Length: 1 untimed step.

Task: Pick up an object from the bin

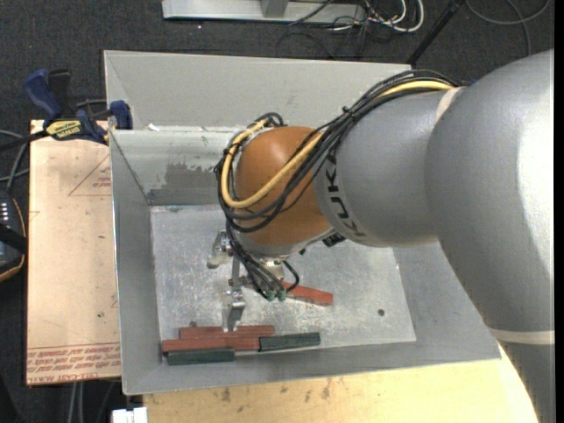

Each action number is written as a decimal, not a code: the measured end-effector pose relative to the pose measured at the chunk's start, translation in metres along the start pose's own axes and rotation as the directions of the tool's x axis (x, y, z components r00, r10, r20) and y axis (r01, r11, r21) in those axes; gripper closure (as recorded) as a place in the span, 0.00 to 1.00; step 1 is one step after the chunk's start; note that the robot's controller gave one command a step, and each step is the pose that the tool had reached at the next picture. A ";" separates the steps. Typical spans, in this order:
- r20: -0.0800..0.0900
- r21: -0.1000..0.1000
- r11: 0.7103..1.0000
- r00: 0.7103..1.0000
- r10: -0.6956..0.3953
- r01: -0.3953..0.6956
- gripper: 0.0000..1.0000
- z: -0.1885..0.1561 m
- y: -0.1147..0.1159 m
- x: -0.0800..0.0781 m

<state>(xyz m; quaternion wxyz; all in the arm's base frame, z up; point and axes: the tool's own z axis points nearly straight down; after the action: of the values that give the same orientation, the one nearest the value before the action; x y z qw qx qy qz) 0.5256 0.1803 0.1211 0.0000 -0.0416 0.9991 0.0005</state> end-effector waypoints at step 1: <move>0.003 -0.001 1.000 1.000 0.016 -0.016 0.00 0.021 -0.042 0.026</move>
Offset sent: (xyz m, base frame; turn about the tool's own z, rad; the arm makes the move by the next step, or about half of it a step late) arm -0.0410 -0.0149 -0.0511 -0.0803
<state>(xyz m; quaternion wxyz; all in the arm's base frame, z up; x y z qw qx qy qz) 0.5036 0.1361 0.1003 0.0016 -0.0337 0.9994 0.0013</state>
